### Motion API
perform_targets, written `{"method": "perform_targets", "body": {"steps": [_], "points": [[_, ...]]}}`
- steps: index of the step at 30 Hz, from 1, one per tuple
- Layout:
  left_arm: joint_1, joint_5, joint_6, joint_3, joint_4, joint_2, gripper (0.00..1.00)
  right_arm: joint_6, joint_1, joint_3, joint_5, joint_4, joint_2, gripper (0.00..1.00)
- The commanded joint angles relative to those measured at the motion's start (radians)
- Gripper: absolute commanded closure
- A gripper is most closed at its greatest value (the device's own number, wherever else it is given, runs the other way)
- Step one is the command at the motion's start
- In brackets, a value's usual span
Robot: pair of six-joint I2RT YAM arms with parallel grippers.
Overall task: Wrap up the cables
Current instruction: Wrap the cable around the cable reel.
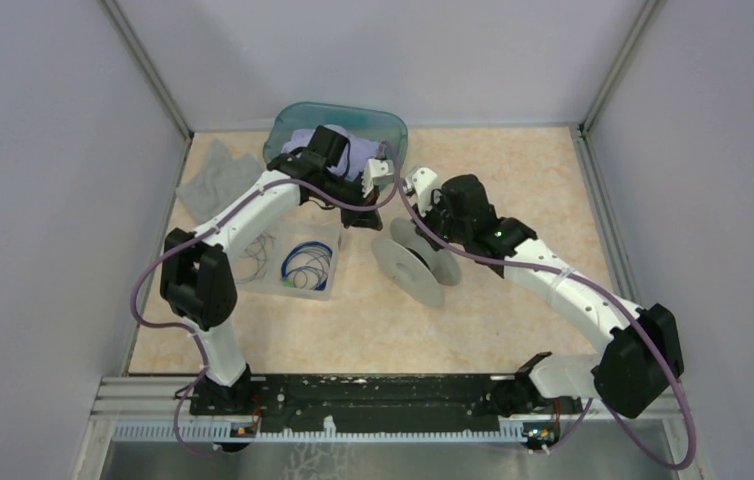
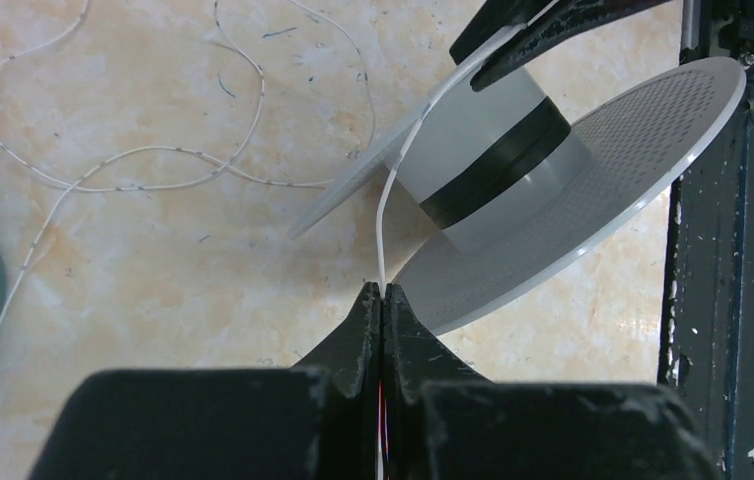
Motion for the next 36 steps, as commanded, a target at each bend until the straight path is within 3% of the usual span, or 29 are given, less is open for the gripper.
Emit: {"method": "perform_targets", "body": {"steps": [1, 9, 25, 36], "points": [[0.011, 0.015, 0.026, -0.024, 0.005, -0.04, 1.0, -0.016, 0.003, -0.002, 0.022, 0.043, -0.03, 1.0], [0.01, -0.013, 0.042, -0.056, 0.006, -0.047, 1.0, -0.018, -0.015, -0.034, -0.013, 0.06, -0.04, 1.0], [0.01, -0.057, 0.071, -0.024, -0.045, -0.029, 1.0, -0.019, -0.015, -0.037, -0.023, 0.056, -0.035, 0.83], [0.007, -0.064, 0.097, -0.01, -0.083, -0.012, 1.0, -0.019, -0.015, -0.034, -0.033, 0.057, -0.03, 0.8]]}}
